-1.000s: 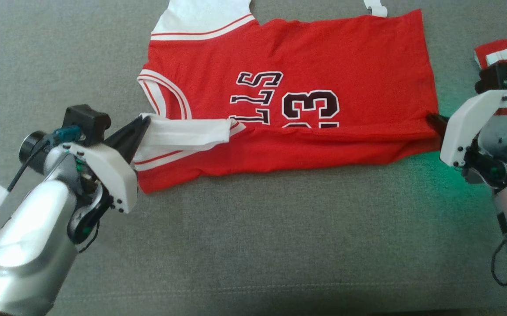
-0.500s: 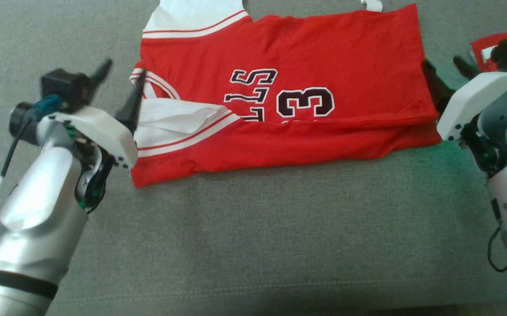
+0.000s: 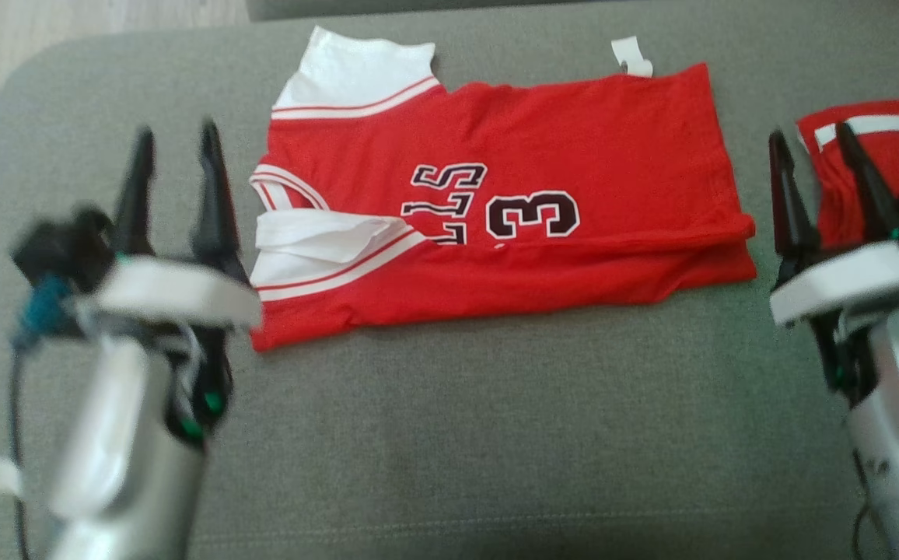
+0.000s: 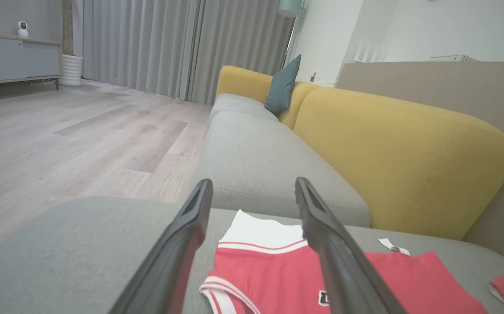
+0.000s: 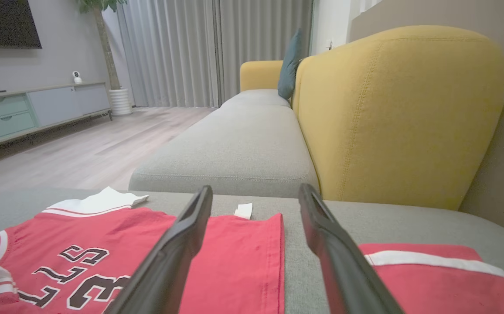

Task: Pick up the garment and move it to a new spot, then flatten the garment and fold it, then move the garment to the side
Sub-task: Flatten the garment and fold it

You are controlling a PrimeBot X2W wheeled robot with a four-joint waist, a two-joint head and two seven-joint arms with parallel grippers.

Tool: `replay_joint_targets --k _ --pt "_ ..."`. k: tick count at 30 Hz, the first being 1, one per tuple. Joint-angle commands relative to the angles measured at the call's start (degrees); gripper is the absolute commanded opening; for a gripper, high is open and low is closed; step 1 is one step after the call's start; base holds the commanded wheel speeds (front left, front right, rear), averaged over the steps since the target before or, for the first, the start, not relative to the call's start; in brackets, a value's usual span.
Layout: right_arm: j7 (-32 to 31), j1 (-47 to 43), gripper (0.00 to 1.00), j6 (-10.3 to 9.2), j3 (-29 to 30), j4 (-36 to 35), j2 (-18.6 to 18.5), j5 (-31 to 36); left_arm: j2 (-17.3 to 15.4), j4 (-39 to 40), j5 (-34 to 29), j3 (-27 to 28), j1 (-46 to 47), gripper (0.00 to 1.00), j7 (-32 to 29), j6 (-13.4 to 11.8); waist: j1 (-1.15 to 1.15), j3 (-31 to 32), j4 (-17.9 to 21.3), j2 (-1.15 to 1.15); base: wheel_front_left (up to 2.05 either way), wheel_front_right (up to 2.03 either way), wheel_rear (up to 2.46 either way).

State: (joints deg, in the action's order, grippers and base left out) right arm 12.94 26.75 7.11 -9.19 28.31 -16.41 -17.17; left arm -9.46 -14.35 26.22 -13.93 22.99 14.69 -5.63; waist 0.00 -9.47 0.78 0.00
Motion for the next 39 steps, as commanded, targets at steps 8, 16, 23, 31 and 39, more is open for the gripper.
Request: replay_joint_targets --k 8,16,23,31,39 --pt "1.83 -10.78 1.00 0.37 5.61 -8.81 6.19 6.16 4.13 4.31 -7.41 2.64 -9.68 1.00 0.29 0.80 0.00 3.35 -0.34 0.00 0.00 0.00 0.00" --pt "1.63 -14.12 1.00 0.37 7.86 -12.50 9.72 8.69 5.85 -1.88 -9.63 2.51 -11.89 1.00 0.30 1.02 0.00 3.18 0.70 0.00 0.00 0.00 0.00" --pt "0.29 -13.57 1.00 0.37 7.67 -14.78 9.77 9.03 5.03 -14.82 -11.42 3.07 -7.73 1.00 -2.42 -2.41 0.00 1.82 2.30 0.00 0.00 0.00 0.00" --pt "-0.62 -13.28 1.00 0.37 7.82 -16.31 9.74 9.18 3.44 -24.54 -11.93 3.51 -3.08 1.00 -4.89 -4.24 0.00 0.10 4.34 0.00 0.00 0.00 0.00" --pt "-1.92 -13.37 1.00 0.37 9.44 -16.19 10.09 9.85 2.82 -29.95 -11.65 2.20 -0.61 1.00 -7.06 -2.40 0.00 -0.88 4.99 0.00 0.00 0.00 0.00"
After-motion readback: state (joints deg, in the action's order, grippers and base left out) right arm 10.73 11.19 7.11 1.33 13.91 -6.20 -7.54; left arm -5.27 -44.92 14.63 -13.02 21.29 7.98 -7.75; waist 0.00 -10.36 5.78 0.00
